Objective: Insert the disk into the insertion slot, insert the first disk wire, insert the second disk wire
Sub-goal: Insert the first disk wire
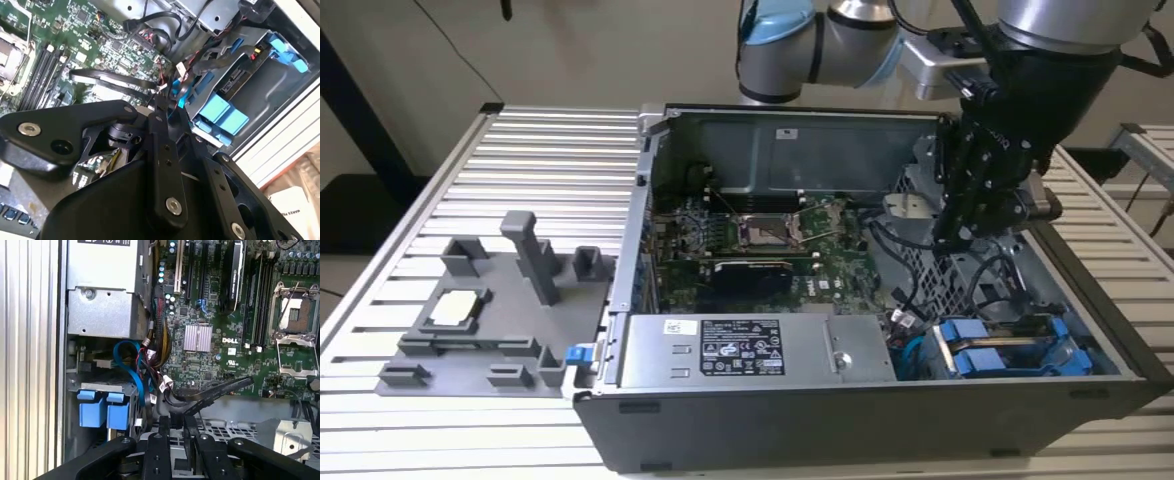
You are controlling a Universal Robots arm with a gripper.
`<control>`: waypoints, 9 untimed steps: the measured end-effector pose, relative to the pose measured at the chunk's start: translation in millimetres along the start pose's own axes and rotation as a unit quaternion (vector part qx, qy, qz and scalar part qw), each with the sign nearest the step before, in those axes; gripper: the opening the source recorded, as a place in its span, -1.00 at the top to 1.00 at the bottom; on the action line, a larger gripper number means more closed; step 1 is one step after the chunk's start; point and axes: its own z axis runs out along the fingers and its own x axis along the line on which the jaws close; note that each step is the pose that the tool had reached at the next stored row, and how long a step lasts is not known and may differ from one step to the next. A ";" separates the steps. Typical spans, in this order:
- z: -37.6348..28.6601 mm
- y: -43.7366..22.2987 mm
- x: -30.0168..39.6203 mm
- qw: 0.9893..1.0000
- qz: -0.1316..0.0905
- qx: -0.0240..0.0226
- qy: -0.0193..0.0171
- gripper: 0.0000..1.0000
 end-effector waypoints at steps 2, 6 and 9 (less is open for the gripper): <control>2.9 7.6 -1.0 1.000 -0.001 0.006 0.003 0.47; 4.9 12.6 -1.7 1.000 -0.004 0.012 0.008 0.47; 6.1 14.9 -2.4 1.000 -0.006 0.017 0.015 0.47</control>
